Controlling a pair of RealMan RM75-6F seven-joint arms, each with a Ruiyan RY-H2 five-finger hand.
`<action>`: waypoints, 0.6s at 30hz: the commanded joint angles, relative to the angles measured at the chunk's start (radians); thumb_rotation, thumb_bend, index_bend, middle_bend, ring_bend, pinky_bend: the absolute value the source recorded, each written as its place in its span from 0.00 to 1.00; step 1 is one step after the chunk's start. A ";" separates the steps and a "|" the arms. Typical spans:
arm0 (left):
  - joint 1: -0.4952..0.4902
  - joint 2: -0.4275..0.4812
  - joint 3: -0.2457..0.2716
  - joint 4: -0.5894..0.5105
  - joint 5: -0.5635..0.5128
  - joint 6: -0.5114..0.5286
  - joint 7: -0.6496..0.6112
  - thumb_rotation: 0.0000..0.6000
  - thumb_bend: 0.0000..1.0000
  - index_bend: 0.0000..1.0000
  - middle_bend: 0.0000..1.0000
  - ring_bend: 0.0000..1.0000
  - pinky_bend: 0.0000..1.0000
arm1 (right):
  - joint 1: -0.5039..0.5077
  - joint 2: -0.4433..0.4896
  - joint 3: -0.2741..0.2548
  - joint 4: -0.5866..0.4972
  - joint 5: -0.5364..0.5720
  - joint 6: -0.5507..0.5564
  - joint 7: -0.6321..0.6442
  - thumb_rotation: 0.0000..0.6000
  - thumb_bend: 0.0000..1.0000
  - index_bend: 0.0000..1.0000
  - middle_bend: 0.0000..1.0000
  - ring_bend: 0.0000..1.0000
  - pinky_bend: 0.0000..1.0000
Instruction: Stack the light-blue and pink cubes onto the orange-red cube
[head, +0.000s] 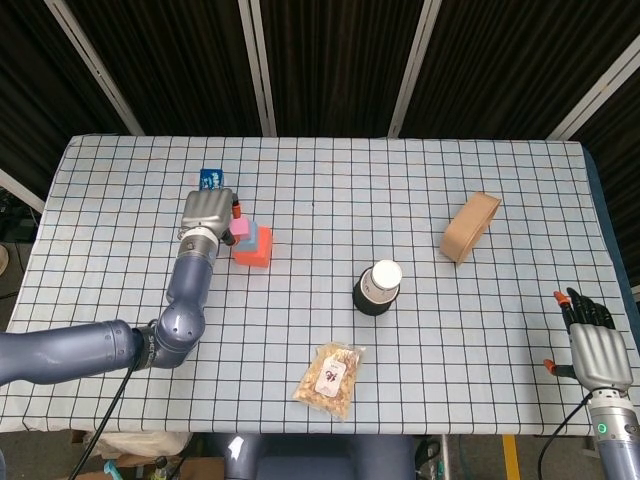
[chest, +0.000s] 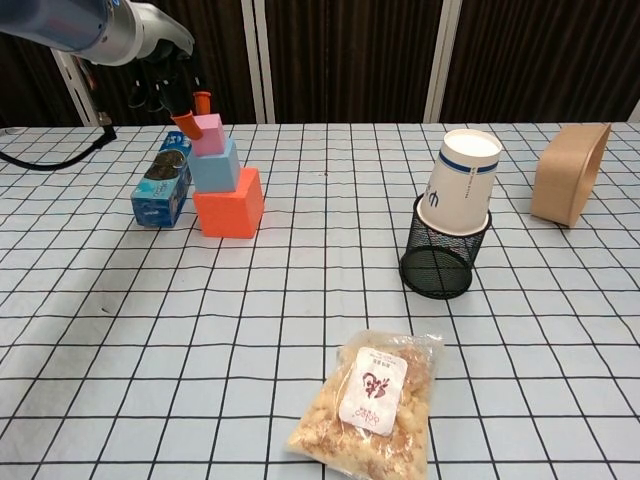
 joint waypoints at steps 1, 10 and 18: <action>0.000 0.000 0.001 0.002 -0.001 -0.002 -0.003 1.00 0.34 0.51 0.85 0.71 0.72 | 0.000 0.000 0.000 0.001 0.001 -0.001 0.000 1.00 0.10 0.07 0.03 0.05 0.10; -0.002 0.016 -0.001 -0.015 0.001 0.006 -0.012 1.00 0.34 0.51 0.85 0.71 0.72 | 0.002 -0.002 -0.001 0.001 0.000 -0.002 -0.004 1.00 0.10 0.07 0.03 0.05 0.10; -0.001 0.023 0.003 -0.021 -0.003 0.009 -0.019 1.00 0.34 0.51 0.85 0.71 0.72 | 0.001 -0.001 -0.001 -0.002 0.001 0.001 -0.004 1.00 0.10 0.07 0.03 0.05 0.10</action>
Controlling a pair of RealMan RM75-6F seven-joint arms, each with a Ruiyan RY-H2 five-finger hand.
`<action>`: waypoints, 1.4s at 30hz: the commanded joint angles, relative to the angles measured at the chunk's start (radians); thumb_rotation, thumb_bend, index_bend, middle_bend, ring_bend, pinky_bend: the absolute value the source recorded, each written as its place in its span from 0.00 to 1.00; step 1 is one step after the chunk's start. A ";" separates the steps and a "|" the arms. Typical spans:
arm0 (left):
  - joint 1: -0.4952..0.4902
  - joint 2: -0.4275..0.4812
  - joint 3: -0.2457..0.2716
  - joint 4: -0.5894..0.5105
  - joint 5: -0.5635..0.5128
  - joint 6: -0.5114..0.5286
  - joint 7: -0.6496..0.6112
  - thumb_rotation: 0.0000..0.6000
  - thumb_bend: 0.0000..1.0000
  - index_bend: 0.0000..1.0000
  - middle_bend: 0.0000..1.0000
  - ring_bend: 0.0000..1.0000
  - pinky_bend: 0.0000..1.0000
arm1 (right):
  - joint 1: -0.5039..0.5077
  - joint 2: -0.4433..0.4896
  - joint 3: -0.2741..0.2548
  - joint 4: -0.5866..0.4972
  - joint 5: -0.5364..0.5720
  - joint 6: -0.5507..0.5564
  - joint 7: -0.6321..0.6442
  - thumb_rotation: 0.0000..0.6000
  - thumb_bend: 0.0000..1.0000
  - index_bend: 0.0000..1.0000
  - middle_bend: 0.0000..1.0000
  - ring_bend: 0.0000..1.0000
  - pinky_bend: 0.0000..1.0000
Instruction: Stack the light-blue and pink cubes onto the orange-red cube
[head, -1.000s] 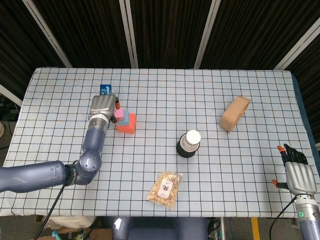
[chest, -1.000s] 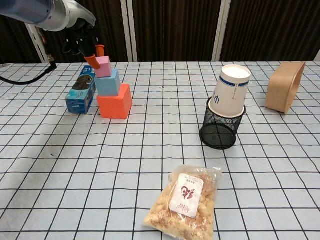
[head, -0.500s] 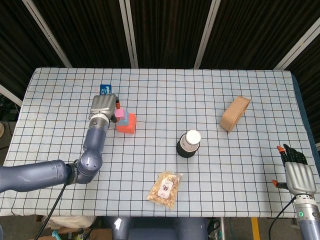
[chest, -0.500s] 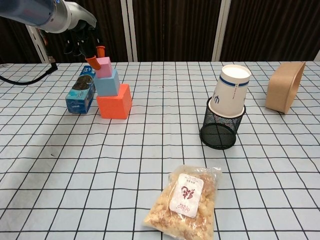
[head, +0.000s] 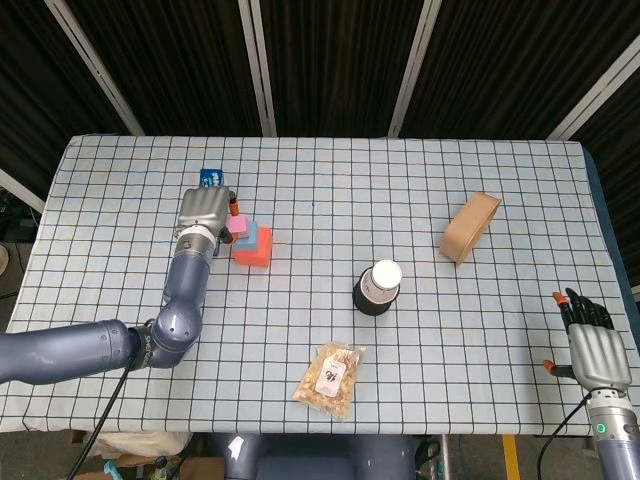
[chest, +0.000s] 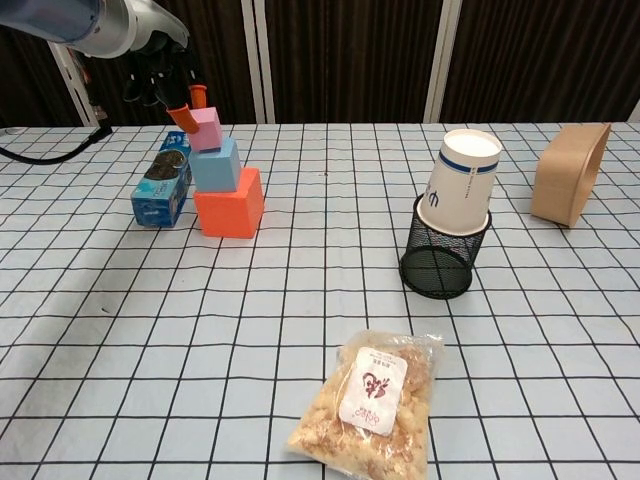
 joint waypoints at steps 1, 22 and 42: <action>-0.001 0.001 0.002 -0.002 -0.002 0.000 0.001 1.00 0.34 0.51 0.85 0.71 0.72 | 0.000 0.001 -0.001 -0.002 0.000 0.000 0.000 1.00 0.10 0.07 0.03 0.05 0.10; -0.007 -0.008 0.015 0.005 -0.006 -0.008 -0.009 1.00 0.34 0.51 0.85 0.71 0.72 | 0.001 0.005 -0.002 -0.008 0.000 -0.003 -0.001 1.00 0.10 0.07 0.03 0.05 0.10; -0.012 -0.001 0.021 -0.008 -0.001 -0.009 -0.011 1.00 0.34 0.37 0.85 0.71 0.72 | 0.002 0.001 -0.004 -0.008 0.002 -0.003 -0.008 1.00 0.10 0.07 0.03 0.05 0.10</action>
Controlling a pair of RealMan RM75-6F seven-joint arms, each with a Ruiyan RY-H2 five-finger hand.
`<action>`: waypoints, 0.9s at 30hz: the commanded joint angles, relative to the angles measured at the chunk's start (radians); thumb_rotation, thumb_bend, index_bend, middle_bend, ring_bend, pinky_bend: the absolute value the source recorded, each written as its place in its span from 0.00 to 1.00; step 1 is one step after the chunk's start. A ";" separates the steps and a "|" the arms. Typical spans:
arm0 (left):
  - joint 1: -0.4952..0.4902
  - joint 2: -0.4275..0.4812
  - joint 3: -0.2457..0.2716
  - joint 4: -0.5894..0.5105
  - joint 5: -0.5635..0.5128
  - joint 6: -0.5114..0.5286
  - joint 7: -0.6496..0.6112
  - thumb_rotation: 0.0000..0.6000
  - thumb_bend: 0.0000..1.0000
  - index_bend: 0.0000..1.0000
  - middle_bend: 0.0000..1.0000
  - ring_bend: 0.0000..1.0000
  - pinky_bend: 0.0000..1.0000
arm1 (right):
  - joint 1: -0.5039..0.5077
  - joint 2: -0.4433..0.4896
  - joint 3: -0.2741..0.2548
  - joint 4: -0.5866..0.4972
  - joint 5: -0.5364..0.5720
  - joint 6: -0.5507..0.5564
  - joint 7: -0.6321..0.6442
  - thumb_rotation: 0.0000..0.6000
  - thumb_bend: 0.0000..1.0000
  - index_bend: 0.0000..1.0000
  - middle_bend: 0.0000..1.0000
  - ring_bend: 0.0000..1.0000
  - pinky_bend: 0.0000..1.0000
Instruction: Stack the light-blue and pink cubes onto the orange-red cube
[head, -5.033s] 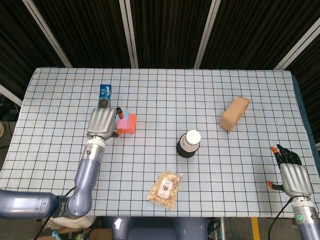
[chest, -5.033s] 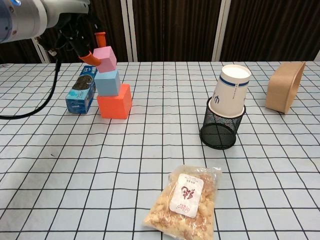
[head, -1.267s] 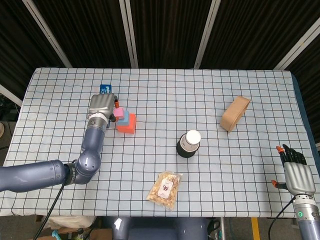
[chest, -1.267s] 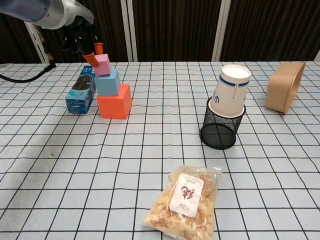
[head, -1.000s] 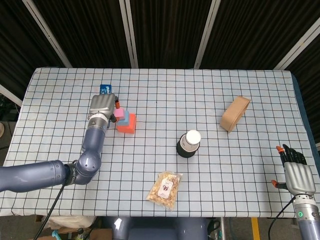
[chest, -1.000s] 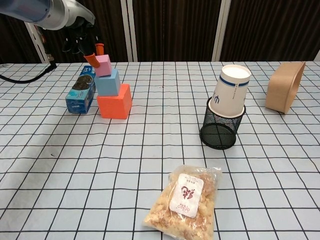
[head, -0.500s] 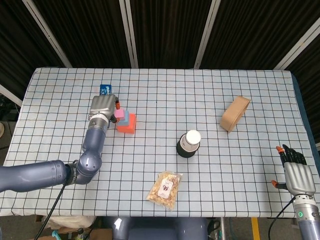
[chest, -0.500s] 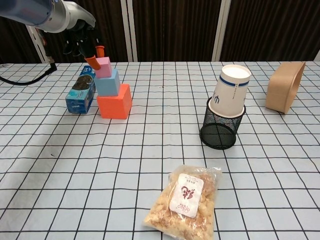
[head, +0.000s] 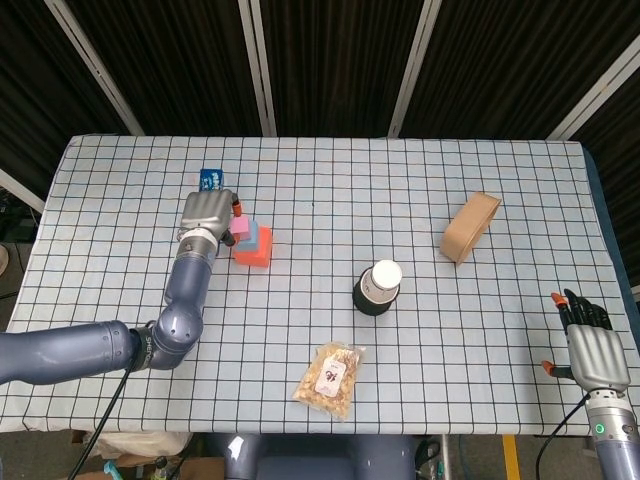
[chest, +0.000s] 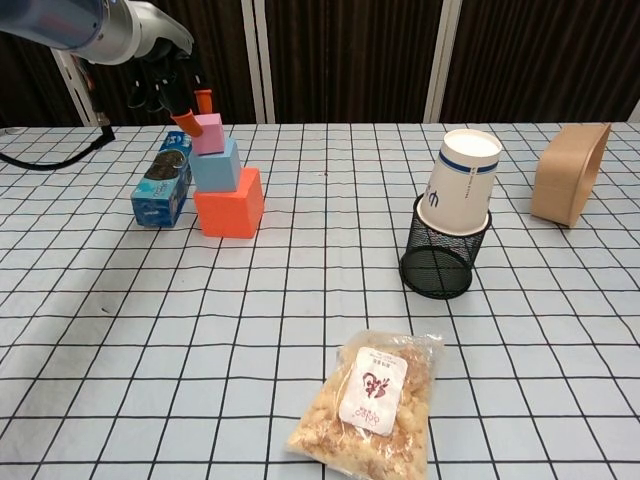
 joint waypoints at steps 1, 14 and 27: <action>-0.002 0.001 0.001 -0.003 -0.001 0.003 0.001 1.00 0.34 0.37 0.85 0.71 0.72 | 0.000 0.000 0.000 0.000 0.000 0.000 0.001 1.00 0.10 0.07 0.03 0.05 0.10; 0.000 0.042 0.000 -0.061 0.001 0.030 0.009 1.00 0.34 0.35 0.85 0.71 0.72 | 0.003 0.000 0.001 -0.004 0.008 -0.004 -0.006 1.00 0.10 0.07 0.03 0.06 0.10; 0.339 0.515 -0.075 -0.642 0.376 0.037 -0.312 1.00 0.34 0.29 0.66 0.54 0.63 | -0.001 0.010 -0.005 -0.019 -0.022 0.008 0.013 1.00 0.10 0.07 0.03 0.05 0.10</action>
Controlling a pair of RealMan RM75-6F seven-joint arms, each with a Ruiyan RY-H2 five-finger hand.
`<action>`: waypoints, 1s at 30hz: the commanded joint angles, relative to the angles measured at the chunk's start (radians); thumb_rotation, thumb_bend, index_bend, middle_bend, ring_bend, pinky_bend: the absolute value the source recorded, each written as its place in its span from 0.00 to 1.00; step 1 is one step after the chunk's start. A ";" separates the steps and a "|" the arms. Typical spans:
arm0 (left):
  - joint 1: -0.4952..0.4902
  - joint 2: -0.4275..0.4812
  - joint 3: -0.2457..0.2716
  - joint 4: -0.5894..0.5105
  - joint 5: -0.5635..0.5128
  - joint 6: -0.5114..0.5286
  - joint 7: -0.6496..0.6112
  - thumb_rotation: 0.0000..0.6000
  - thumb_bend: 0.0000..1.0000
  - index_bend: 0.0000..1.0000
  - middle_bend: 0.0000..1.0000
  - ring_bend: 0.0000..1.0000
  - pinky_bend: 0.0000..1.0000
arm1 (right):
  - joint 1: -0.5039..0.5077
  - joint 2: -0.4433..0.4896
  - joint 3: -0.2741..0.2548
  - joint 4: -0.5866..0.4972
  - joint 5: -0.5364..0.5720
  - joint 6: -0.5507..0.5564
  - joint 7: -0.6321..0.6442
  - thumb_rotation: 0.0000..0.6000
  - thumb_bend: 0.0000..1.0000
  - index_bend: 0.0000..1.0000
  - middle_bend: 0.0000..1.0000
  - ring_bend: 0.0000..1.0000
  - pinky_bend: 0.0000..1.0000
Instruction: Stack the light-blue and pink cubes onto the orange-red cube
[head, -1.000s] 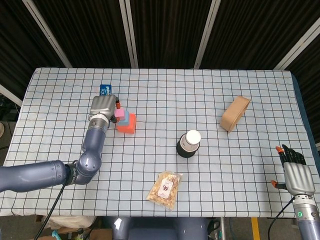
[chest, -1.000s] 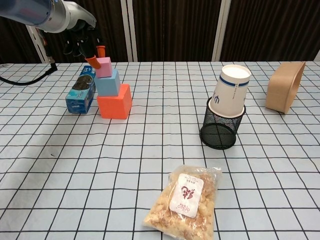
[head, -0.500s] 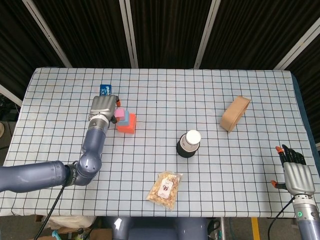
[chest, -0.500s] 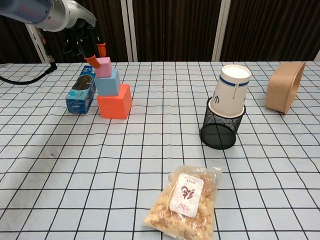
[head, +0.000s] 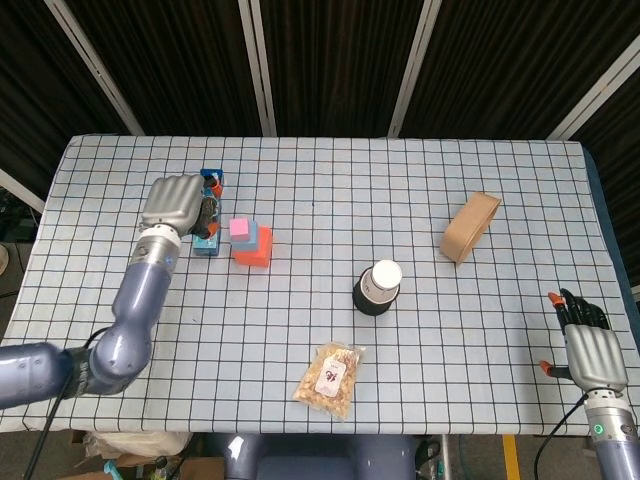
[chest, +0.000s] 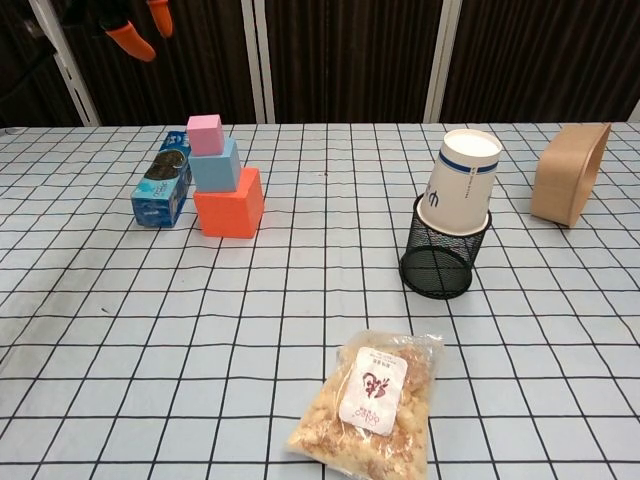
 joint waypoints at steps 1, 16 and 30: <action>0.262 0.222 0.018 -0.297 0.312 -0.025 -0.211 1.00 0.34 0.27 0.62 0.49 0.59 | -0.003 0.005 -0.003 -0.007 -0.011 0.007 0.007 1.00 0.10 0.07 0.03 0.06 0.10; 0.869 -0.038 0.462 0.038 1.408 0.234 -0.476 1.00 0.31 0.13 0.19 0.07 0.14 | -0.016 0.016 -0.013 -0.019 -0.074 0.045 0.046 1.00 0.10 0.07 0.03 0.06 0.10; 0.900 -0.196 0.455 0.274 1.385 0.250 -0.433 1.00 0.19 0.06 0.10 0.03 0.10 | -0.026 0.019 -0.016 -0.025 -0.102 0.071 0.049 1.00 0.10 0.07 0.03 0.05 0.10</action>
